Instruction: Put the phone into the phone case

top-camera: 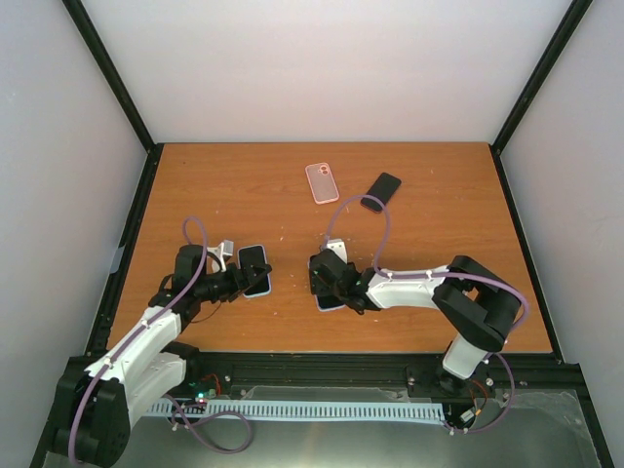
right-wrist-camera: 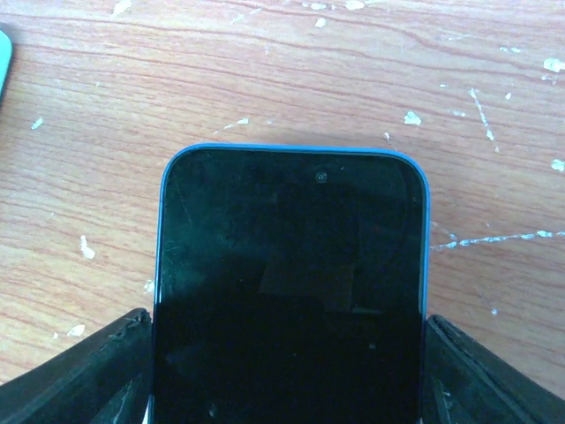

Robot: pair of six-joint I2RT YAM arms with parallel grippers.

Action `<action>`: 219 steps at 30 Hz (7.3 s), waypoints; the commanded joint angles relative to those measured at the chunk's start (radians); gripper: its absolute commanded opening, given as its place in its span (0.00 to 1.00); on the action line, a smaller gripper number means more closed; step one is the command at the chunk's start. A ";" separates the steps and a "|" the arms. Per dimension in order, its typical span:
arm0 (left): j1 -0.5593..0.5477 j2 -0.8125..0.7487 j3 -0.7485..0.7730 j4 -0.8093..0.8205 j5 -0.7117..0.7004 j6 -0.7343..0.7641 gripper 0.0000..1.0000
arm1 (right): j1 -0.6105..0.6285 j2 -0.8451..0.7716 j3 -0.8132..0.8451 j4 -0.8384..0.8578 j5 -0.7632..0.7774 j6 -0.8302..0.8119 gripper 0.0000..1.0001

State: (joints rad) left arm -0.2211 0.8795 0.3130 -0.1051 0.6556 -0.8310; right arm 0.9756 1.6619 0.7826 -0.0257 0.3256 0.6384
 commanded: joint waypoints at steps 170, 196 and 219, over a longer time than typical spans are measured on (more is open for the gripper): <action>-0.281 0.116 0.142 0.542 0.237 -0.197 0.08 | -0.298 -0.401 -0.392 1.070 -0.909 0.713 0.15; -0.322 0.150 0.075 0.794 0.274 -0.345 0.30 | -0.264 -0.501 -0.353 0.998 -0.822 0.738 0.12; -0.320 0.022 0.133 0.647 0.189 -0.236 0.64 | -0.264 -0.658 -0.399 0.905 -0.975 0.574 0.10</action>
State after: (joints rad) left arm -0.5407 0.9333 0.4072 0.5167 0.8856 -1.0897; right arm 0.7071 1.0382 0.3904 0.7551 -0.5621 1.2407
